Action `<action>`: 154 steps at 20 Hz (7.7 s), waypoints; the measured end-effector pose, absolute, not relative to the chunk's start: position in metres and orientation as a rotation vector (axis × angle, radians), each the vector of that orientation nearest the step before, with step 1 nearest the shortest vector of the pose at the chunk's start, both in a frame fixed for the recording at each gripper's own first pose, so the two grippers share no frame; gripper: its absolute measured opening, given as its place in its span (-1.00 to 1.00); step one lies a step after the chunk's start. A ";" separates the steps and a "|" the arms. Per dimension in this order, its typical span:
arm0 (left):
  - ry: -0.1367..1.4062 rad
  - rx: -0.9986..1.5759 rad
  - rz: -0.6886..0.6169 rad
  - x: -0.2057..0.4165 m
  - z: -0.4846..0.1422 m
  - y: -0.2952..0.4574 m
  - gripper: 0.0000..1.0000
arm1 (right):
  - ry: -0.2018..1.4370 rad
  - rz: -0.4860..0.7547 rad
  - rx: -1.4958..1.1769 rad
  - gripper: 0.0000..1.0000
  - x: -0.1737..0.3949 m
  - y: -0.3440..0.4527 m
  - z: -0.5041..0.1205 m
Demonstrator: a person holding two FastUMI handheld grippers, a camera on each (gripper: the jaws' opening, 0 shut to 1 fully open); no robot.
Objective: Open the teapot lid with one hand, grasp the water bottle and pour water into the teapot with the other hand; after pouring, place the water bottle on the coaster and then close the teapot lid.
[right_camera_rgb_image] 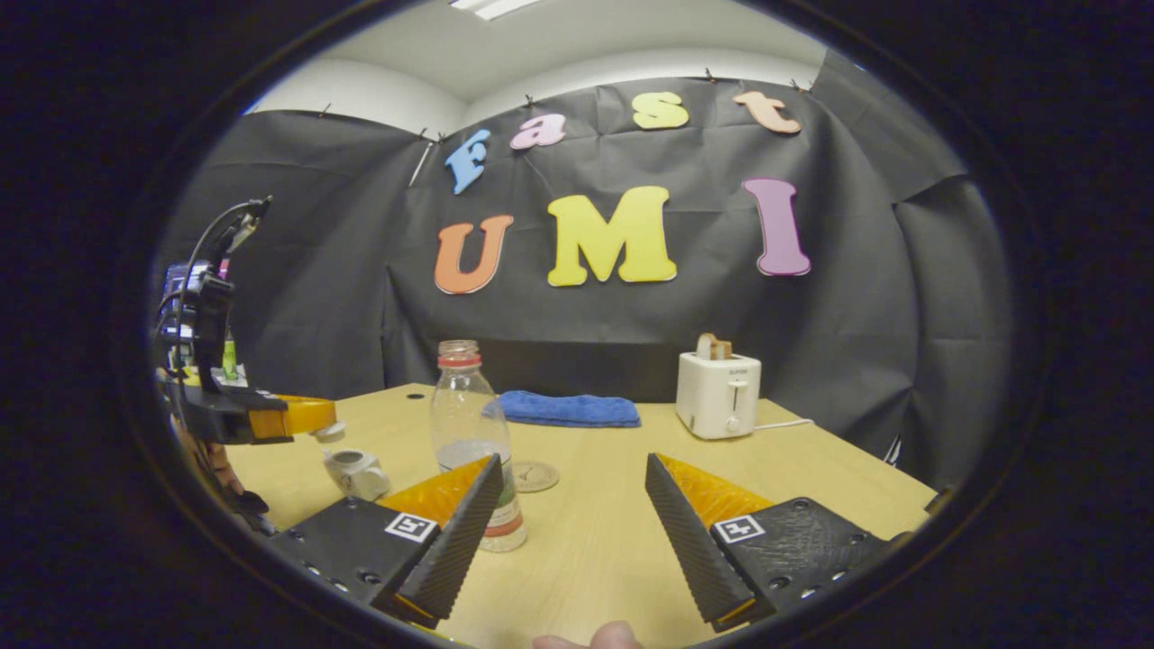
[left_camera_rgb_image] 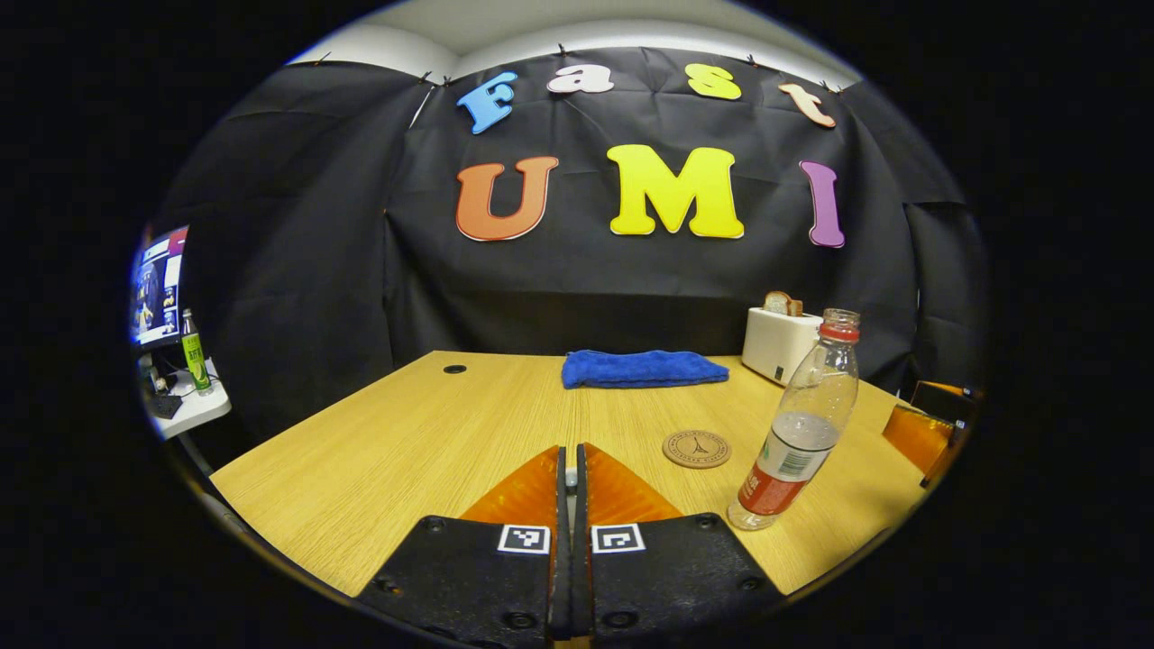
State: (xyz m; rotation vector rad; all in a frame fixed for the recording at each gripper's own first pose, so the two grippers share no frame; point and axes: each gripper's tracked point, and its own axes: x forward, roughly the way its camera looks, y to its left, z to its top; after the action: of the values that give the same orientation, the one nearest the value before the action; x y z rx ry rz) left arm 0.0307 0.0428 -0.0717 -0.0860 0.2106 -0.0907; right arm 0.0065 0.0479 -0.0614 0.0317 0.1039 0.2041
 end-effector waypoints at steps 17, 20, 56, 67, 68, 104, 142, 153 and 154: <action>0.179 -0.141 -0.052 -0.001 -0.063 0.071 -0.94 | 0.221 0.349 -0.011 0.94 0.060 0.132 -0.103; 0.176 -0.157 -0.046 0.003 -0.061 0.073 -0.94 | 0.205 0.332 -0.014 0.83 0.062 0.130 -0.097; 0.129 -0.149 0.005 0.003 -0.041 0.135 -0.94 | -0.059 0.368 -1.417 0.41 0.117 0.191 -0.096; 0.127 -0.136 0.005 0.001 -0.039 0.138 -0.94 | -0.165 0.355 -1.624 0.41 0.116 0.205 -0.088; 0.129 -0.135 0.006 0.001 -0.039 0.140 -0.94 | -0.177 0.354 -1.638 0.41 0.115 0.207 -0.087; 0.117 -0.140 -0.001 -0.006 -0.030 0.145 -0.94 | -0.394 0.266 -1.941 0.41 0.108 0.228 -0.049; 0.109 -0.137 0.000 -0.008 -0.027 0.151 -0.94 | -0.515 0.231 -2.083 0.39 0.100 0.245 -0.023; 0.080 -0.182 0.049 -0.012 -0.019 0.171 -0.94 | -0.251 0.382 -1.700 0.40 0.110 0.220 -0.066; 0.076 -0.183 0.051 -0.013 -0.018 0.173 -0.94 | -0.221 0.397 -1.640 0.40 0.110 0.218 -0.068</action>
State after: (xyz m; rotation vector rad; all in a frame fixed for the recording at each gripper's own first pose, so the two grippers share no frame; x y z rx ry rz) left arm -0.0127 0.1725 -0.0177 -0.1830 0.0761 0.0512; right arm 0.1103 0.2180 -0.0676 -1.6402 -0.2207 0.3969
